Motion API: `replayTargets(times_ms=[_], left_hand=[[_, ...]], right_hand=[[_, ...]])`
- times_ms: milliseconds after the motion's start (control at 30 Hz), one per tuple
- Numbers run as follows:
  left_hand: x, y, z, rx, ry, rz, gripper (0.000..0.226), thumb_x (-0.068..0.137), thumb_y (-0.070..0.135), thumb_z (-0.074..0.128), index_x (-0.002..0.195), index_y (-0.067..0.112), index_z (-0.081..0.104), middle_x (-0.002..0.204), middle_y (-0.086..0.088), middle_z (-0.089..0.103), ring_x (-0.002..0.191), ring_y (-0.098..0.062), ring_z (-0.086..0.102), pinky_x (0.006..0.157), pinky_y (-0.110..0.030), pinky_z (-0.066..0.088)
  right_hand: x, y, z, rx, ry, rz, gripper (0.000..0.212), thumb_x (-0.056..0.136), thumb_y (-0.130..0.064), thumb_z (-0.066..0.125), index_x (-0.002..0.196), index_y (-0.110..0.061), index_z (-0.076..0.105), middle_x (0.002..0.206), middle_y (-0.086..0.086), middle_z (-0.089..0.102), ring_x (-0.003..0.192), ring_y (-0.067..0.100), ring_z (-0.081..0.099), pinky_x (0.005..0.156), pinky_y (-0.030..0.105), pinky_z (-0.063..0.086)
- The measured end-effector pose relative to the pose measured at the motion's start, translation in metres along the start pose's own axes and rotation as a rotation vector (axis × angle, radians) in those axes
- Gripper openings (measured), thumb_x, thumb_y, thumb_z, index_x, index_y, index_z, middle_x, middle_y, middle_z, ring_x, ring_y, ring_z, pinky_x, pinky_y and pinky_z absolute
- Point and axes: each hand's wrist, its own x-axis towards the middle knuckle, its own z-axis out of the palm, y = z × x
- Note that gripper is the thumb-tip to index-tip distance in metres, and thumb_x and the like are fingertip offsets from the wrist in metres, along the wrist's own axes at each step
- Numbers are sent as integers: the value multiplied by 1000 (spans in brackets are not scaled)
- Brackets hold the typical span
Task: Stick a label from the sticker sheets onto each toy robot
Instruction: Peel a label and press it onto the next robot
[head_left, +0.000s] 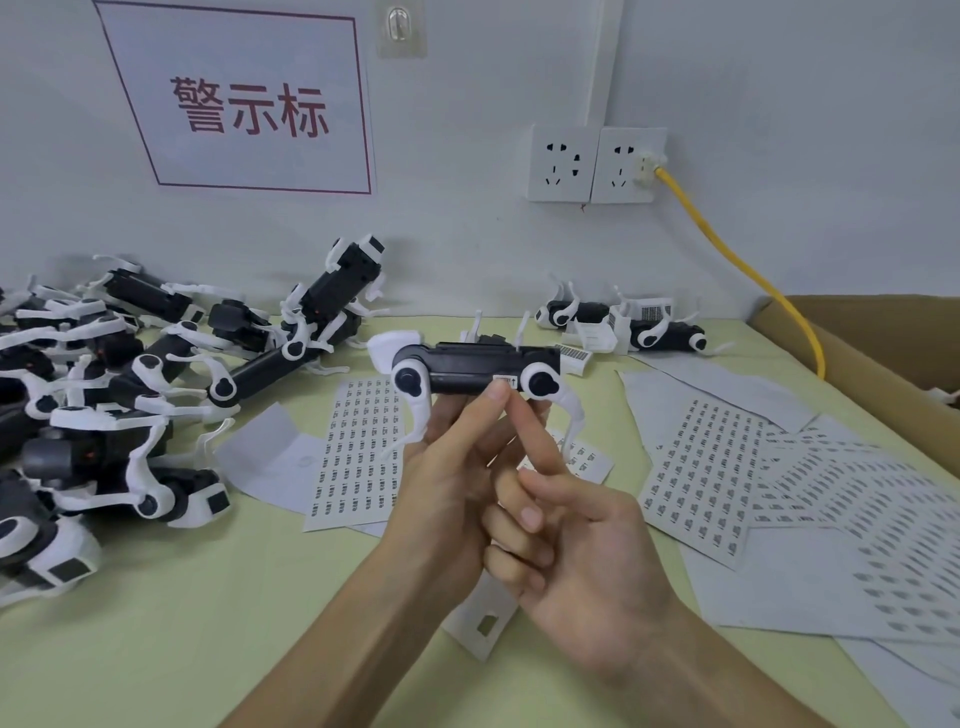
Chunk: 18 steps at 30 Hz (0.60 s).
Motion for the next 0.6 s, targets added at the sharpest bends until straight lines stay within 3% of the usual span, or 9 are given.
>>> replayTargets(times_ms=[400,533,600], left_hand=[[0,-1,1,28,58,-29,48,73,44,81,105,21,53,99,-7,78,65,-15,69,55,-28,54],[2,-4,-2,26,113,2,36,74,42,79,89,19,56,98,-9,79,69,-19,70,57,-28,56],[3,-5,-2,-2,143,26,36,75,39,83,91,18,59,100,-12,78,79,-18,73,60,-27,57]], right_hand=[[0,1,0,-1,30,18,55,83,-12,54,132,-33,68,61,-4,37,51,10,23,47,23,20],[0,0,4,-11,46,24,54,81,-12,55,131,-31,69,61,-4,37,52,11,20,47,24,18],[0,0,5,-4,56,27,53,81,-13,55,130,-28,70,61,-4,36,52,11,19,47,24,17]])
